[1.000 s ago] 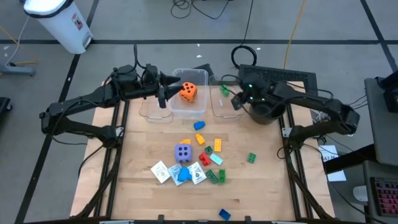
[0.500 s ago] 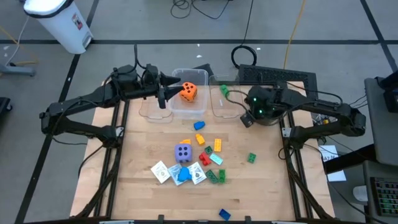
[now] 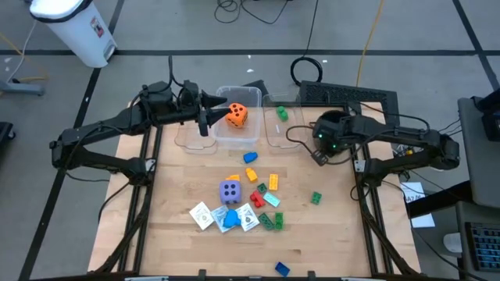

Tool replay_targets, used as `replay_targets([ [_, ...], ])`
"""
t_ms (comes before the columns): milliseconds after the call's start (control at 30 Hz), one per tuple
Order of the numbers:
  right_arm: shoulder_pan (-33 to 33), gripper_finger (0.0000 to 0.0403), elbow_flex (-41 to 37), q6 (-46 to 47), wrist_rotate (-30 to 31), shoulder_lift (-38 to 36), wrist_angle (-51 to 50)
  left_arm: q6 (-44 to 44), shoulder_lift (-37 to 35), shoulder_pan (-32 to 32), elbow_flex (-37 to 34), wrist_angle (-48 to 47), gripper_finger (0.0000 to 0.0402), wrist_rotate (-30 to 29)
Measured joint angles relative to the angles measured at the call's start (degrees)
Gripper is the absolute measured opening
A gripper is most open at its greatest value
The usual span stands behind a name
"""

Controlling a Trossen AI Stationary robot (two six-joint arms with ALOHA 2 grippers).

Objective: Pick & Place Toys
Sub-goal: Adjust the black bucket, then put the blue deck of cards into the left transparent bin

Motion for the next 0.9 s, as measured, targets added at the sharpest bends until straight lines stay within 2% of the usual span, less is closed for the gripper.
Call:
replay_targets([
  [133, -2.1, 0.0000, -3.1, -1.8, 1.0, 0.2, 1.9, -0.6, 0.0, 0.0, 0.0, 0.0, 0.0241, 0.0],
  [367, -3.9, 0.0000, -8.8, -2.3, 6.5, 0.3, 5.3, -1.2, 0.0, -0.5, 0.0, -0.3, 0.0241, 0.0],
  [700, -2.7, 0.0000, -5.0, -0.9, 6.0, -3.2, 10.7, 0.1, 0.0, -1.6, 0.0, -1.0, 0.0241, 0.1],
  [900, 0.4, 0.0000, -2.3, -1.2, 3.1, -9.1, 15.3, 0.7, -0.5, -1.6, 0.0, -5.6, 0.0241, 3.9],
])
